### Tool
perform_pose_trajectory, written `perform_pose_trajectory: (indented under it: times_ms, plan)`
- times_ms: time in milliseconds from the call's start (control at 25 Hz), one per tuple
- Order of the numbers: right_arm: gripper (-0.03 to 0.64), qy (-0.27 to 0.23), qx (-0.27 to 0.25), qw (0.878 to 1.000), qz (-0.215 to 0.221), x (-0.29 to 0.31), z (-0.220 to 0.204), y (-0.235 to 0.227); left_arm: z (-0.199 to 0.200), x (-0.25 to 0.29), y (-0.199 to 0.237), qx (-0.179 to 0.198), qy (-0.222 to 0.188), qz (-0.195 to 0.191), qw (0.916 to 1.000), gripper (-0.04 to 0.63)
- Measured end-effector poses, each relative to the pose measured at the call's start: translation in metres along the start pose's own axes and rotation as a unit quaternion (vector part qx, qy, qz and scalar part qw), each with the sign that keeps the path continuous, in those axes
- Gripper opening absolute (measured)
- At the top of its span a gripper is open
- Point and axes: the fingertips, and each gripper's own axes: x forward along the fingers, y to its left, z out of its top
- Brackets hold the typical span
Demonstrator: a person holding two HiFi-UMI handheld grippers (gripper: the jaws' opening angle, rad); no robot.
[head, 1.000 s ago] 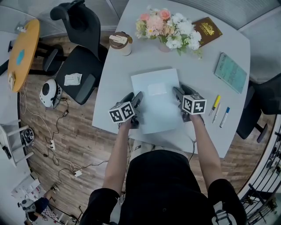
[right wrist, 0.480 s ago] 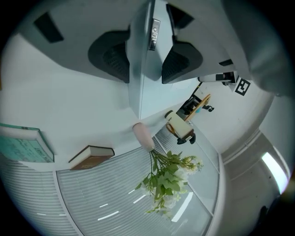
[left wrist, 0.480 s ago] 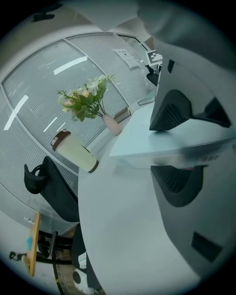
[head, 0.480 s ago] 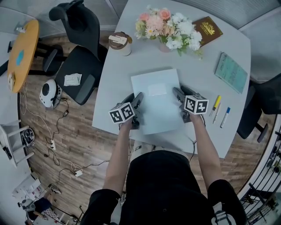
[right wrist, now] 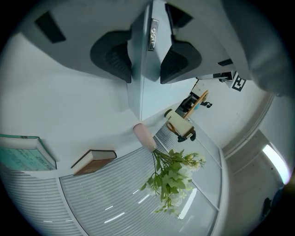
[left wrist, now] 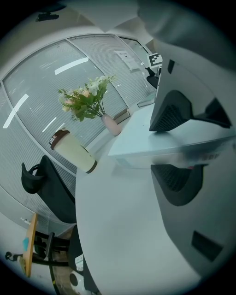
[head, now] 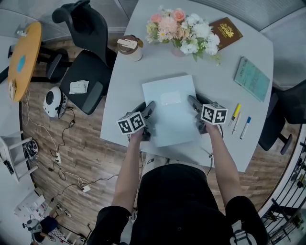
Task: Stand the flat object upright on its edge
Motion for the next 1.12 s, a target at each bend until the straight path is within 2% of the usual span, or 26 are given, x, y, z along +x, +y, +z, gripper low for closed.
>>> perform_pose_trajectory:
  times_ms: [720, 1120]
  plan:
    - [0.186, 0.016, -0.016, 1.000, -0.014, -0.016, -0.005, 0.005, -0.005, -0.013, -0.009, 0.013, 0.024, 0.010, 0.9996, 0.207]
    - [0.181, 0.001, -0.042, 0.999, -0.003, -0.036, -0.001, 0.021, -0.004, -0.033, -0.028, 0.038, 0.009, 0.010, 0.9992, 0.198]
